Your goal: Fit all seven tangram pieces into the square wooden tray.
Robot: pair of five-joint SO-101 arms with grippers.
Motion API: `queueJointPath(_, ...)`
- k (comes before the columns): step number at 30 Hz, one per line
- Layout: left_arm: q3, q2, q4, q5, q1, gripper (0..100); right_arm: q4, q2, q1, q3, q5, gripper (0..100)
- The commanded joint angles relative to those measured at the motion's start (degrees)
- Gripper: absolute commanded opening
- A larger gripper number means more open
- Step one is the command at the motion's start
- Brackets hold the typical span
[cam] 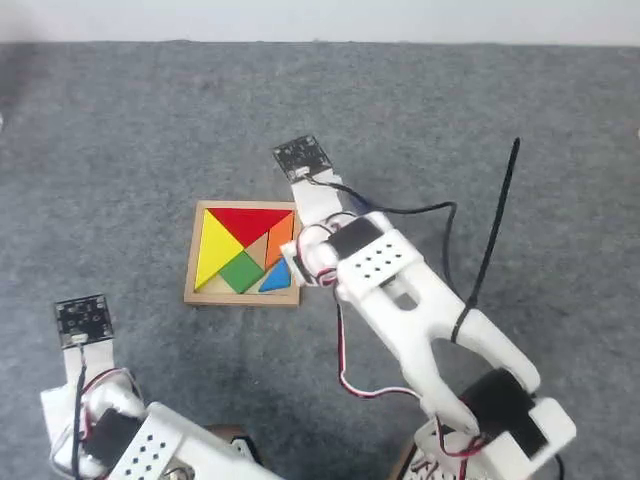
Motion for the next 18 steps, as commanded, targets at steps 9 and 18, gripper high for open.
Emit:
queueJointPath(9,-0.66,-0.97,0.35,-0.62,0.35,24,-2.42,18.24,-7.78,-14.59,-18.2,13.6)
queueJointPath(18,-0.66,-0.97,0.35,-0.62,0.35,24,3.56,26.59,-7.69,-22.77,-21.98,17.6)
